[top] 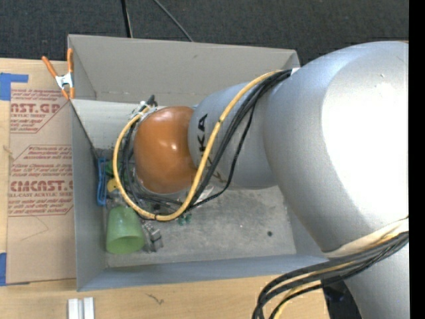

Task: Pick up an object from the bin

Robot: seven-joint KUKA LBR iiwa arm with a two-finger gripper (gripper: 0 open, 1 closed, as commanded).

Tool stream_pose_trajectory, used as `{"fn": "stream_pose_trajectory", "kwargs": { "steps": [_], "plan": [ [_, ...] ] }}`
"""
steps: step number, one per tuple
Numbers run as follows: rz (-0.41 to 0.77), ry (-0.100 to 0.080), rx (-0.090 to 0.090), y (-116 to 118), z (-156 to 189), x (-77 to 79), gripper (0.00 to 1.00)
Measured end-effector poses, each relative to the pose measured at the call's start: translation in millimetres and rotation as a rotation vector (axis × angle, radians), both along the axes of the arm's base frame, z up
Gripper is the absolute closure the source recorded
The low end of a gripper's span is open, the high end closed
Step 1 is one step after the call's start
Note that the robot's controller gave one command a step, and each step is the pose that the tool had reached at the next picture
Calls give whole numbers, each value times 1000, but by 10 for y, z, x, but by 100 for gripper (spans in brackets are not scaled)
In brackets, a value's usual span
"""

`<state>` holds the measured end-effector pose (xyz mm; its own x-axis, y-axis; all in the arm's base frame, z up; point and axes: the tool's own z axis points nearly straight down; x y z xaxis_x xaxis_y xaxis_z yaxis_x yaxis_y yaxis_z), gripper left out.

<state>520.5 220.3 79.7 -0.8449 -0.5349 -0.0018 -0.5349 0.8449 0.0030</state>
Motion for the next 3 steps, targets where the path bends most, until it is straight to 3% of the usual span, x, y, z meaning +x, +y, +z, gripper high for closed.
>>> {"fn": "stream_pose_trajectory", "kwargs": {
  "steps": [1,2,3],
  "plan": [
    [-4,-1,-1,-24,4,13,100],
    [30,-11,2,137,1177,22,100],
    [17,-7,-1,119,1524,20,100]
  ]
}}
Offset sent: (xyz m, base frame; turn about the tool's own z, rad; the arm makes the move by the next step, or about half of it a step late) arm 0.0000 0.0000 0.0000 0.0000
